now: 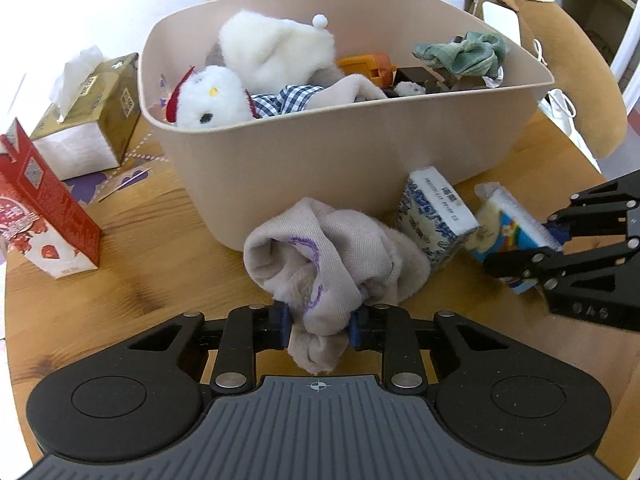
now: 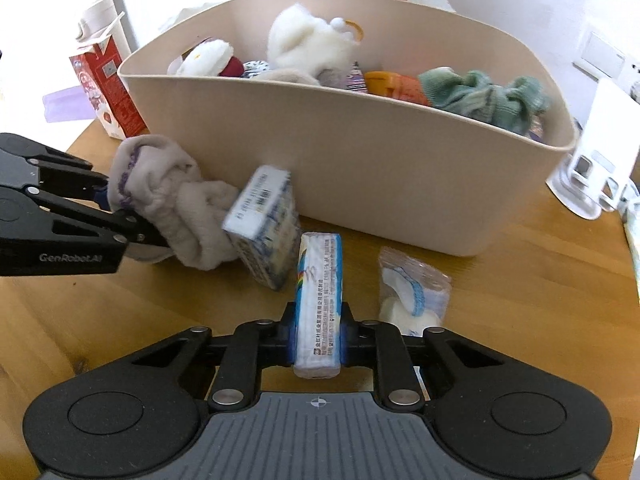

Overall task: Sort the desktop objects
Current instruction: 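Lift the sock and packet and carry both over the basket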

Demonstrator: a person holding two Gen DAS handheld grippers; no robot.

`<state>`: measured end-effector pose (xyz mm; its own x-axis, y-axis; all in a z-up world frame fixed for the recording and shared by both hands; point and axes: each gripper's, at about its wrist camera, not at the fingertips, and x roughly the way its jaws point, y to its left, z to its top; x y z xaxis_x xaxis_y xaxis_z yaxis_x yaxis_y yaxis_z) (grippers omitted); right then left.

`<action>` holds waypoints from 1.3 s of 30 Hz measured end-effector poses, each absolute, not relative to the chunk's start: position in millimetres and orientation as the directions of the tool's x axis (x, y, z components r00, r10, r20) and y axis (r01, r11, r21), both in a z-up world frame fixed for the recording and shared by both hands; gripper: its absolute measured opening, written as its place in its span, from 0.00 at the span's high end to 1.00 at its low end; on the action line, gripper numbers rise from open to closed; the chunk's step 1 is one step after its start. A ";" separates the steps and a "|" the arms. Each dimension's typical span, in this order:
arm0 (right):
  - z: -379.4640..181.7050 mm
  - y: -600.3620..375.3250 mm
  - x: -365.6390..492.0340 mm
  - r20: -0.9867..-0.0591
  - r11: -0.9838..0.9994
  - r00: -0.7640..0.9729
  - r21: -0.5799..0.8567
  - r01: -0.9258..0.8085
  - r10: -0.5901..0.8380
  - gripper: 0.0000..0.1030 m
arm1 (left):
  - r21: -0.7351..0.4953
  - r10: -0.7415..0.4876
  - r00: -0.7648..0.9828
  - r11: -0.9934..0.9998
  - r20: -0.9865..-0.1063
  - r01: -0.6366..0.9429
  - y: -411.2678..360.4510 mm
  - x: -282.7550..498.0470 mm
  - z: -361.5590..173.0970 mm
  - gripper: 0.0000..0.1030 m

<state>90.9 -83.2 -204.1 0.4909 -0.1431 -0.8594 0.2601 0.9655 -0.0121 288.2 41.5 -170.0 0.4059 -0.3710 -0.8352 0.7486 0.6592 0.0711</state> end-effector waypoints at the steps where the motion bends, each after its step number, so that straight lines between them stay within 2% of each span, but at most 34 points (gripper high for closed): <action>1: -202.0 -84.9 87.8 -0.859 0.964 0.493 -0.002 0.267 -0.139 0.84 | 0.071 -0.372 0.408 0.660 -0.834 0.748 42.6 287.5 -169.2 0.75; 22: -141.2 -86.9 25.0 -0.799 0.968 0.588 0.032 0.249 -0.125 0.84 | 0.115 -0.425 0.467 0.632 -0.775 0.766 71.0 235.2 -121.0 0.75; 32: -103.6 -102.4 -4.6 -0.765 0.962 0.627 0.035 0.272 -0.149 0.84 | 0.076 -0.453 0.513 0.691 -0.729 0.719 86.3 234.9 -76.0 0.75; 39: -86.0 -113.2 -11.4 -0.747 0.952 0.645 0.053 0.303 -0.163 0.84 | 0.093 -0.472 0.555 0.699 -0.684 0.709 84.7 239.2 -46.6 0.74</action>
